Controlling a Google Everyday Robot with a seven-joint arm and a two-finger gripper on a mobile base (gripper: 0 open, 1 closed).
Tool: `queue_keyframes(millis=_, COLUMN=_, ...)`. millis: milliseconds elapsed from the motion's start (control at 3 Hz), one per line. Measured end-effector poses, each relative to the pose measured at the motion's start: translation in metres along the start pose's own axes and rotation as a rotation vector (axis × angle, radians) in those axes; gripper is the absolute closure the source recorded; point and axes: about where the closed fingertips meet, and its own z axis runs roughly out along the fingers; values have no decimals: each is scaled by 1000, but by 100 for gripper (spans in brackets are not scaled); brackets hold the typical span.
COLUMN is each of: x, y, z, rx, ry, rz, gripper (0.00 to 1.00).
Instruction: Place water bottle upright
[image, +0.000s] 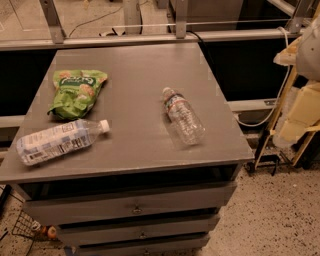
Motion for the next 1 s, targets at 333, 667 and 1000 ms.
queue_keyframes(millis=333, x=0, y=0, z=0, rx=0, ry=0, rz=0, gripper=0)
queue_keyframes(millis=667, x=-10, y=-14, z=3, rx=-24, ry=4, rz=85, gripper=0)
queue_keyframes(millis=1000, x=-30, y=-38, z=6, rx=-57, ry=2, rz=194, gripper=0)
